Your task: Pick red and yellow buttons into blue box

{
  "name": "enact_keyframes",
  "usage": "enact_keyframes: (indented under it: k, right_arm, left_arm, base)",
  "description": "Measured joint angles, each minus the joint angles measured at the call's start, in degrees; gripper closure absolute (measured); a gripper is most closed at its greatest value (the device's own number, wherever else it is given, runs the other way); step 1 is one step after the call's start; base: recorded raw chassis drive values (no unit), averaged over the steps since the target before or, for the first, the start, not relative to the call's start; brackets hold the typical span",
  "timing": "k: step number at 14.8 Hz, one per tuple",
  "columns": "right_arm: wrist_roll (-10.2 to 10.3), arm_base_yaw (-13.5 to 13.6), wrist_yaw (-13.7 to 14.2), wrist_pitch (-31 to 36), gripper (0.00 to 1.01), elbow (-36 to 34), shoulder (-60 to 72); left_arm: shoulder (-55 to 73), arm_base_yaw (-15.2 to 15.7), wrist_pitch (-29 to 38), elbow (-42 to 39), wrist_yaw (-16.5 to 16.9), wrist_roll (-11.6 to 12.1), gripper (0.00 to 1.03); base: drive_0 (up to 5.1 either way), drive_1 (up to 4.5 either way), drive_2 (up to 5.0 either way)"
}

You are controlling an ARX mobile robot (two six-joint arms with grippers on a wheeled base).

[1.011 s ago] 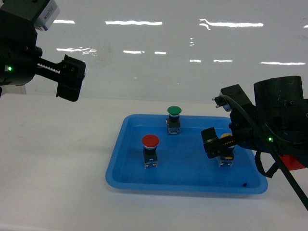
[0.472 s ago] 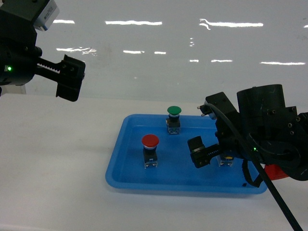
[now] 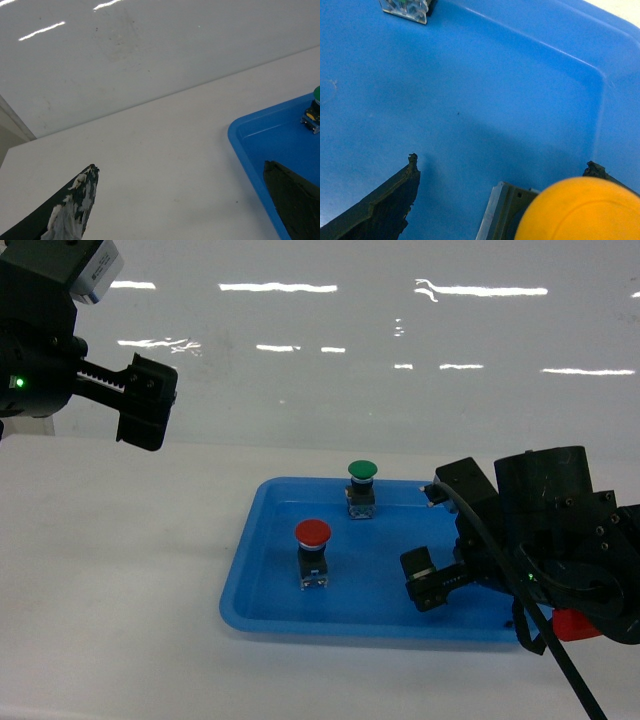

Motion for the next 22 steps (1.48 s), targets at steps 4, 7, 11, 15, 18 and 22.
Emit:
enact_keyframes:
  k: [4, 7, 11, 15, 18, 22]
  right_arm:
    - [-0.02, 0.00, 0.17, 0.11, 0.66, -0.07, 0.04]
    - [-0.04, -0.07, 0.20, 0.63, 0.73, -0.24, 0.00]
    - [1.33, -2.91, -2.60, 0.48, 0.73, -8.20, -14.38]
    - [2.56, -1.40, -6.82, 2.89, 0.73, -19.71, -35.71]
    - [2.54, -1.62, -6.93, 2.10, 0.73, -22.36, -37.53]
    - [5.75, -4.31, -9.03, -3.87, 0.73, -25.03, -42.45]
  left_arm:
    - [0.00, 0.00, 0.00, 0.00, 0.02, 0.00, 0.05]
    - [0.00, 0.00, -0.02, 0.00, 0.02, -0.02, 0.05]
    - [0.00, 0.00, -0.02, 0.00, 0.02, -0.02, 0.05]
    - [0.00, 0.02, -0.02, 0.00, 0.02, -0.02, 0.05]
    - [0.02, 0.04, -0.02, 0.00, 0.02, -0.02, 0.05]
    - [0.02, 0.00, -0.02, 0.00, 0.04, -0.02, 0.05]
  base:
    - [0.0, 0.00, 0.0]
    - [0.0, 0.00, 0.0]
    - [0.0, 0.00, 0.0]
    - [0.0, 0.00, 0.0]
    - [0.0, 0.00, 0.0]
    - [0.0, 0.00, 0.0]
